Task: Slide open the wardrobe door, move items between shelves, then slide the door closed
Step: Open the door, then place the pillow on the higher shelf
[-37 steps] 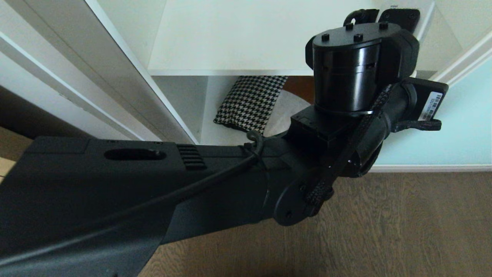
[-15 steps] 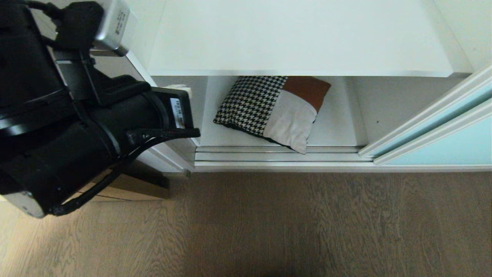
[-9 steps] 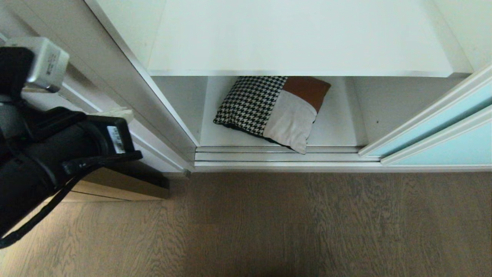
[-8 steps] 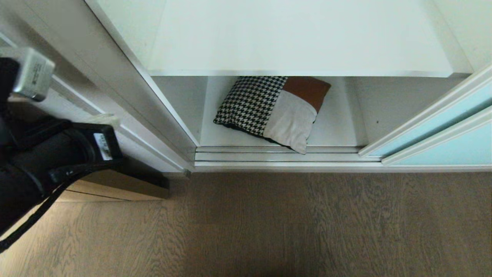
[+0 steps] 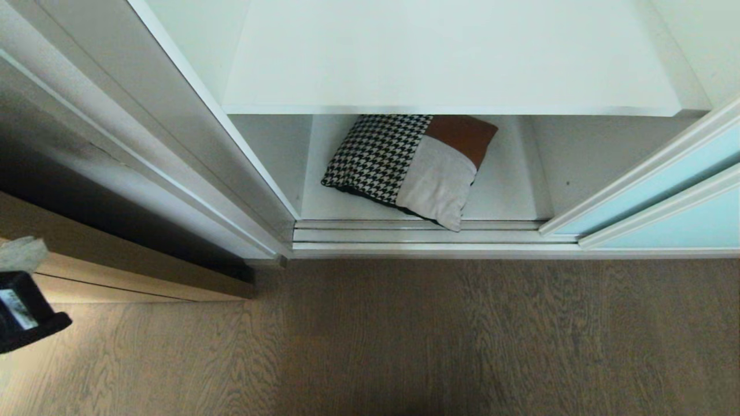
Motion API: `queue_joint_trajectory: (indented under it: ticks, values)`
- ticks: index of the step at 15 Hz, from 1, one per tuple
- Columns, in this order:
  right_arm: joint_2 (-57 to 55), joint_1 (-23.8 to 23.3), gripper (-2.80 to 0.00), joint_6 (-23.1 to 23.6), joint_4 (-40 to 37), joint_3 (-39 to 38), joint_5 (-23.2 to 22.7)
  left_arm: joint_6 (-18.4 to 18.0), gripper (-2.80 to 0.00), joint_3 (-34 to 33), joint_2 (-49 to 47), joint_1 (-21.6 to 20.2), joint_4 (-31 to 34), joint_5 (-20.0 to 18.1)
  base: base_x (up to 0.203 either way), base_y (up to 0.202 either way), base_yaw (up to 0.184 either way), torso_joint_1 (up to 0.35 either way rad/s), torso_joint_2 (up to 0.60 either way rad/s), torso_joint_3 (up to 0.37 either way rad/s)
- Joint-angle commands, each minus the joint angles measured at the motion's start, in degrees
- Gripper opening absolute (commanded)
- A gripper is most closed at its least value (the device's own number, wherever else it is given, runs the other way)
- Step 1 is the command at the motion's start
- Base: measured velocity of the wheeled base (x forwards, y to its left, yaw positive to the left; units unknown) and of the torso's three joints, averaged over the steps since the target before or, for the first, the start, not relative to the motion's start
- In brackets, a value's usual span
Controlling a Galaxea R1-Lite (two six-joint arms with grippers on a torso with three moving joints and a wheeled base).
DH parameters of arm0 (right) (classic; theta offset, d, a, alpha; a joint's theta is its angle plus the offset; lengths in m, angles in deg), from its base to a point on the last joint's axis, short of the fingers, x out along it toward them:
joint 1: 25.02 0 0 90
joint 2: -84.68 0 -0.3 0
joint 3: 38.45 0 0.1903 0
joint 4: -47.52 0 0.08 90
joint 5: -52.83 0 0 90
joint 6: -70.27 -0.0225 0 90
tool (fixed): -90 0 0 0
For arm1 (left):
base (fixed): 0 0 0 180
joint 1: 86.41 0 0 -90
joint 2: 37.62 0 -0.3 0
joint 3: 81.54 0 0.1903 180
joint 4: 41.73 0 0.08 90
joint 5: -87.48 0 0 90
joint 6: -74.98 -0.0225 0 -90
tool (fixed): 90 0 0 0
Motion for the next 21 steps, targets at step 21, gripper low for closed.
queue_joint_trajectory:
  ticks: [21]
  values:
    - [-0.07,0.03,-2.8,-0.01,0.03,0.0,-0.01,2.27,-2.8,-14.03,37.7,-15.51,25.2,-7.8,0.0,0.0,0.0,0.0,0.0,0.0]
